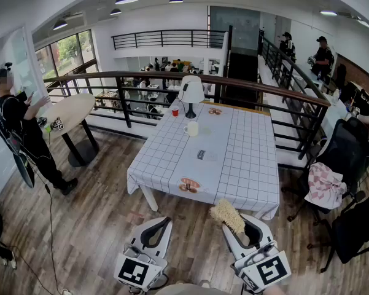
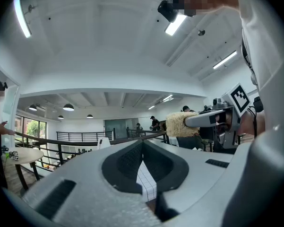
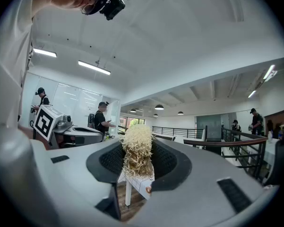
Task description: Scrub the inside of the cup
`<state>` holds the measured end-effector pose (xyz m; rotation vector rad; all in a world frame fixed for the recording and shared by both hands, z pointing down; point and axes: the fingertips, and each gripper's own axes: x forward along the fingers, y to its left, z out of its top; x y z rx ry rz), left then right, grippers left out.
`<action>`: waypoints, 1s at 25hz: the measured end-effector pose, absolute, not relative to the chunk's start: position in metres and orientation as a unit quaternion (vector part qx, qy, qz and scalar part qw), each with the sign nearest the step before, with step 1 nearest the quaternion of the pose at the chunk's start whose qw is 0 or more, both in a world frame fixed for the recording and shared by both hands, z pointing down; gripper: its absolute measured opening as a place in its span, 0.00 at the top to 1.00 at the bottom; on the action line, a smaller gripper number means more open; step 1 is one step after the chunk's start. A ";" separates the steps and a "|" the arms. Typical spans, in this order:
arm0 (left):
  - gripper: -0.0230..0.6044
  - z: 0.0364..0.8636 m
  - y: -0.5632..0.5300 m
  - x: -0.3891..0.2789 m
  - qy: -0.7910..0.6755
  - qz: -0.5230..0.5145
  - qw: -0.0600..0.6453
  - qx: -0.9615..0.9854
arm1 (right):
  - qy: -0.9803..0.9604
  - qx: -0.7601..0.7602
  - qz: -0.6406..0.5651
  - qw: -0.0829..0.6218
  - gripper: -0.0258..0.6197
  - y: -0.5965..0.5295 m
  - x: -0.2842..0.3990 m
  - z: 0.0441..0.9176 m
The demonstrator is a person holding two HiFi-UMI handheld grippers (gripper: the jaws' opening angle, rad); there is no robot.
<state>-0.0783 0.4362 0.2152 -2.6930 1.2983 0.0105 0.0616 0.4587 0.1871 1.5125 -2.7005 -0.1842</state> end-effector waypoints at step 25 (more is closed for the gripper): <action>0.94 0.228 0.432 -0.038 0.413 -0.008 0.061 -0.908 | -0.869 0.492 -0.047 0.014 0.75 0.454 0.101 0.199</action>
